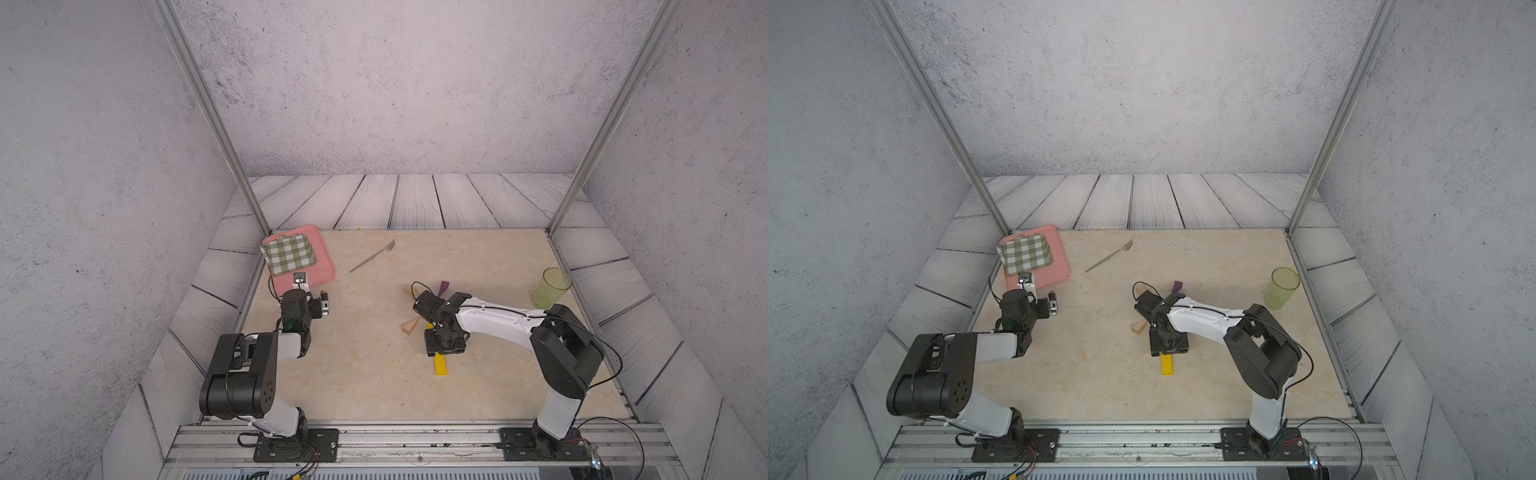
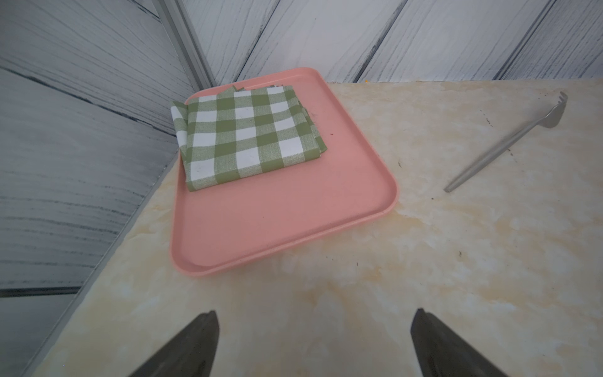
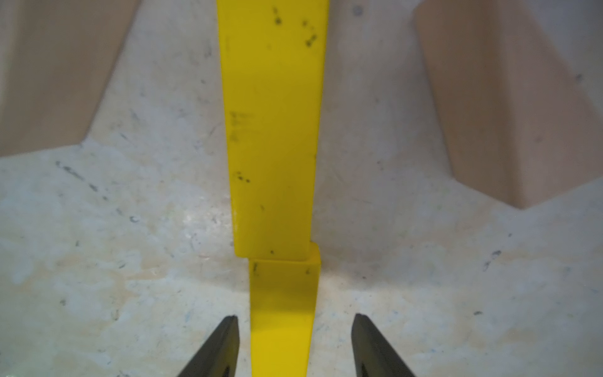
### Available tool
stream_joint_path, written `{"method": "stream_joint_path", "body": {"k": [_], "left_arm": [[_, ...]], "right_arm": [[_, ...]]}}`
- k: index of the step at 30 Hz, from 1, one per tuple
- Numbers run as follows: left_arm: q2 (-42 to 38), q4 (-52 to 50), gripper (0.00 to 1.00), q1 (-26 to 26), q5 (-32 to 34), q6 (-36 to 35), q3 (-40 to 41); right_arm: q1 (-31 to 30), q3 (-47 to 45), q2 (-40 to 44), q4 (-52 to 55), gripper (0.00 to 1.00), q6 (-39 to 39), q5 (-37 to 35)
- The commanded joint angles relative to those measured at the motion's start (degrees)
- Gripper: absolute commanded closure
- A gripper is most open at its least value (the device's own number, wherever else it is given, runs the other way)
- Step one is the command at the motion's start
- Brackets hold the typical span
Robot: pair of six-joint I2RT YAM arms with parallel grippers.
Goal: Assemble a small pinwheel with building blocks
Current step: Adjust the building block at the center of the board.
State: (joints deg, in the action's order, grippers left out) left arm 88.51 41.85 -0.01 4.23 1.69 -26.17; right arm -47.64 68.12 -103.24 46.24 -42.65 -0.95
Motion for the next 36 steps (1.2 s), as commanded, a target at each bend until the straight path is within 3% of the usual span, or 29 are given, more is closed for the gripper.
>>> {"method": "stream_joint_path", "body": {"k": [1, 5, 12, 21, 36], "left_arm": [[-0.93, -0.14, 0.02, 0.23, -0.36, -0.2, -0.98], [-0.98, -0.05, 0.02, 0.19, -0.36, -0.2, -0.98], [-0.97, -0.09, 0.02, 0.19, -0.36, -0.2, -0.98], [-0.92, -0.1, 0.02, 0.19, -0.36, -0.2, -0.98], [-0.97, -0.1, 0.02, 0.2, -0.36, -0.2, -0.98]], "right_arm": [[-0.55, 0.88, -1.26, -0.26, 0.46, -1.38, 0.86], [-0.53, 1.14, -1.97, -0.36, 0.55, -1.56, 1.03], [-0.59, 1.58, -3.09, -0.19, 0.6, -1.73, 1.08], [-0.75, 2.63, -0.32, 1.93, 0.58, -2.07, -2.01], [-0.79, 1.5, -1.62, 1.17, 0.53, -2.26, 0.08]]}}
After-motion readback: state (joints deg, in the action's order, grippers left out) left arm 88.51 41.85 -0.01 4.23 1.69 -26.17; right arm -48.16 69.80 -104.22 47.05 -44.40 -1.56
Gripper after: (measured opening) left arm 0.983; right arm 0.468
